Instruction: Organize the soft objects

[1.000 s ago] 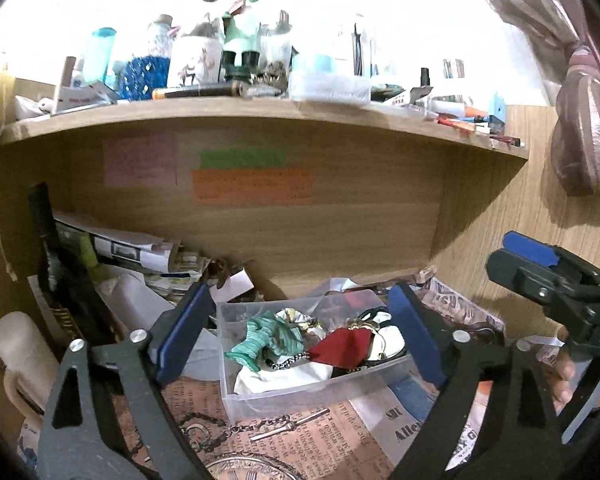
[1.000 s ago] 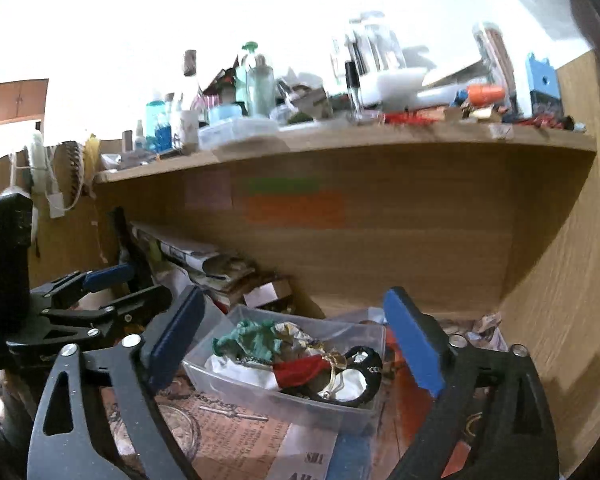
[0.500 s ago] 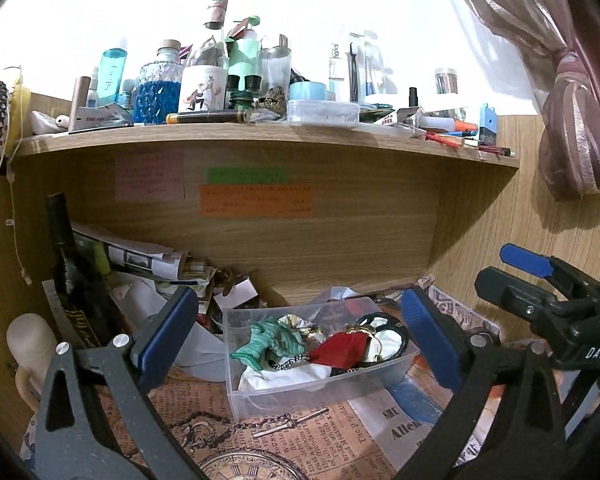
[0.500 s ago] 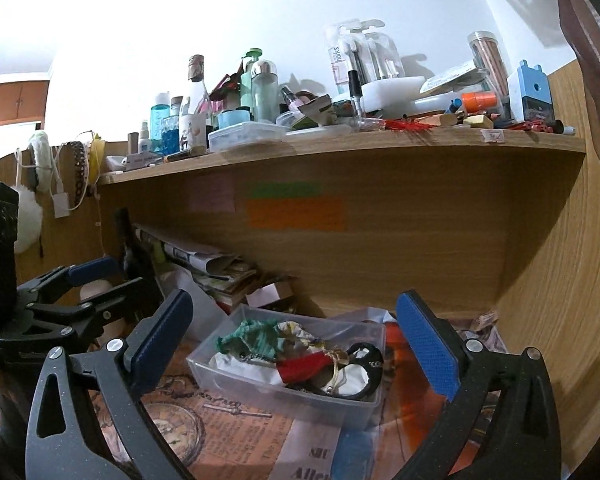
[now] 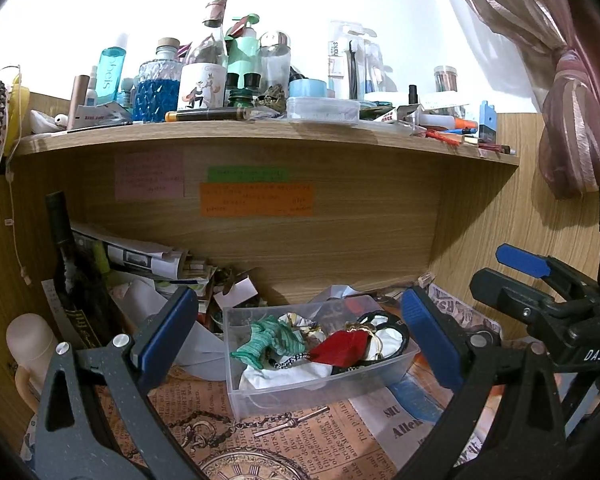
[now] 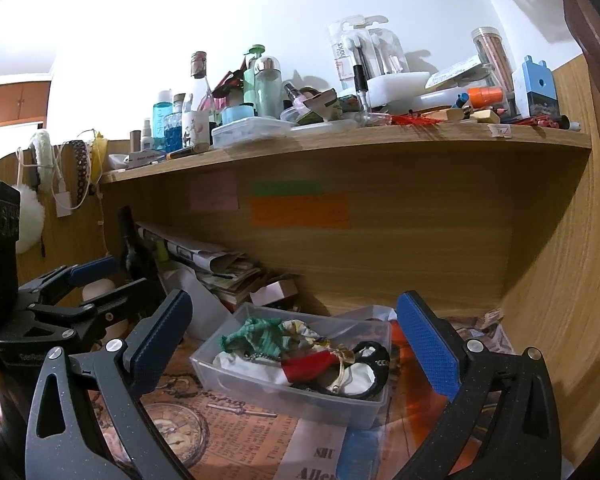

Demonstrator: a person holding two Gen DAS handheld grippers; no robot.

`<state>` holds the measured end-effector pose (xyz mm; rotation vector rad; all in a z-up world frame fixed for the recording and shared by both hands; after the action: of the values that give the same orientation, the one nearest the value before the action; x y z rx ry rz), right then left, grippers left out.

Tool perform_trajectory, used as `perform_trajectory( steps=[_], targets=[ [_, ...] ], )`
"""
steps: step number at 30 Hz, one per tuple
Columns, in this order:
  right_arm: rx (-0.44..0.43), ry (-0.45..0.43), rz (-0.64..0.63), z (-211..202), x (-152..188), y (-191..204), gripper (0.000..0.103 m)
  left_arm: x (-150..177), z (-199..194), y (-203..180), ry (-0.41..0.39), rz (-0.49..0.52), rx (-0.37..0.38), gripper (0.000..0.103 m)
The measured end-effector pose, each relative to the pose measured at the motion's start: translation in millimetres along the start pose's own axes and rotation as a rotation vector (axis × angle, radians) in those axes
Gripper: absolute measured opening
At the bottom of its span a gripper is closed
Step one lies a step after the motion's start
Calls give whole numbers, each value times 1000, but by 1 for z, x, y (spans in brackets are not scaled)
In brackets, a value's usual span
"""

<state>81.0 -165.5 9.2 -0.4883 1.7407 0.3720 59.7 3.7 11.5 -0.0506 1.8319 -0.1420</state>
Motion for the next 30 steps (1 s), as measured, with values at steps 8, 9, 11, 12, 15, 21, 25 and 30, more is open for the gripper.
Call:
perform_trajectory(
  steps=[8,9,11,12,15,21,25,30],
  targets=[
    [-5,0,3,0,0,0,102,1,0,-1,1,7,5,103],
    [-7,-1,4,0,-1,0,102,1,0,-1,0,7,4,103],
    [-8,-2,4,-1,-1,0,102,1,0,-1,1,7,4,103],
    [-8,-2,3,-1,-1,1,103,1,0,-2,1,6,3,103],
    [-9,-2,6,-1,-1,1,103,1,0,-1,1,6,5,103],
    [-10,-1,8,0,0,0,103,2,0,-2,2,9,8,103],
    [-10,0,11,-1,0,2,103,2,0,-2,1,7,8,103],
    [-5,4,12,0,0,4,103,2,1,-1,4,9,18,103]
  ],
)
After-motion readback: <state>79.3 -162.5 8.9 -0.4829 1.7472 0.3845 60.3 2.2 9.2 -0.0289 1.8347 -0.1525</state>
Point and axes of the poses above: each gripper's, at about its wrist camera, not at the fingertips, and z roughly the way its jaws point, y to its left, x to its underside, the point moved 3 cm from there along z, roughly the way its jaws point, and after that the axes turned 5 degrees about -z, right-handed, at the moved point
